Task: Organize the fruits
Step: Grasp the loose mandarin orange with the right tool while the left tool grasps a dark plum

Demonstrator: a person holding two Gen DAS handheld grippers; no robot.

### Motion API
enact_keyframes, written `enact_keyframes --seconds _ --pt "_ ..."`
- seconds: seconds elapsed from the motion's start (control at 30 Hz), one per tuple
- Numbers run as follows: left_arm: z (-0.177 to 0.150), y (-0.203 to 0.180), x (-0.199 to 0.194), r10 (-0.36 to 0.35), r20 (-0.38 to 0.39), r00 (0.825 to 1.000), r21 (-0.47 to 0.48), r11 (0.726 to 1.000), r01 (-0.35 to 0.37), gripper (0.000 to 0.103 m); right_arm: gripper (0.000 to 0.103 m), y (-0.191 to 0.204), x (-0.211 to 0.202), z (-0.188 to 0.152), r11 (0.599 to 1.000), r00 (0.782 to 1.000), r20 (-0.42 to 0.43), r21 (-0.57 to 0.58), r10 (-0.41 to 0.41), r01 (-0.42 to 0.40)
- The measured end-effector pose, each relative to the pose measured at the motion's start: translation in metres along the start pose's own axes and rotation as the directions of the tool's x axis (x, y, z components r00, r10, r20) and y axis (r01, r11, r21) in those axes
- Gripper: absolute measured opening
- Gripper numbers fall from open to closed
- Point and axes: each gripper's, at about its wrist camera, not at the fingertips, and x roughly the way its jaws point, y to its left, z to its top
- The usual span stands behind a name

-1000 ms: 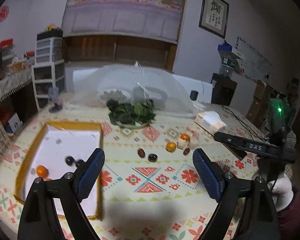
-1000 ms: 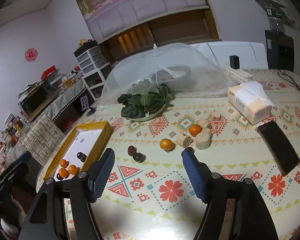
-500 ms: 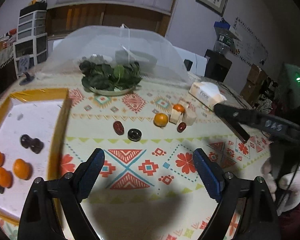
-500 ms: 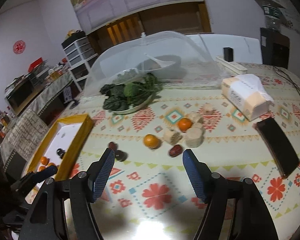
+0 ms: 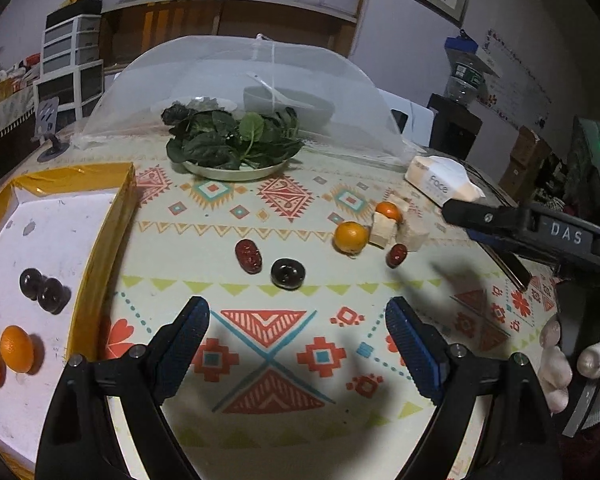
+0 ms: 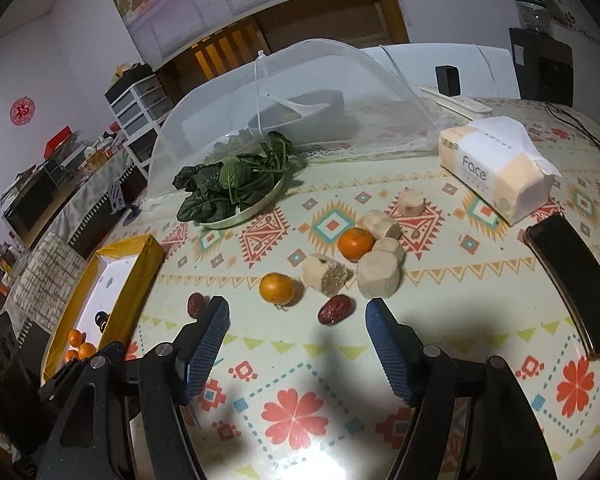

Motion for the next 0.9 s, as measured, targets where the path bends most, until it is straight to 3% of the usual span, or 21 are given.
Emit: enact_keyframes --seconds 0.1,0.37,0.53,0.9 --pt "0.0 0.004 0.005 0.007 -0.009 1.0 -0.008 1.0 -0.007 0.089 0.075 -0.007 0.007 0.006 1.0 1.0 0.008 0.009 -0.01 0.01" --pt "-0.006 0.01 0.019 -0.021 -0.055 0.998 -0.04 0.999 0.018 0.089 0.075 -0.012 0.05 0.014 0.999 0.997 -0.073 0.001 -0.032 0.033" --pt "-0.007 0.019 0.025 -0.027 -0.077 0.997 -0.085 0.996 0.02 0.089 0.073 0.016 0.075 0.013 0.995 0.992 -0.125 -0.099 0.005 -0.017" --pt "-0.01 0.039 0.035 -0.078 -0.125 0.989 -0.189 0.98 0.054 0.089 0.07 0.053 0.109 0.022 0.958 0.983 -0.15 -0.28 -0.102 0.057"
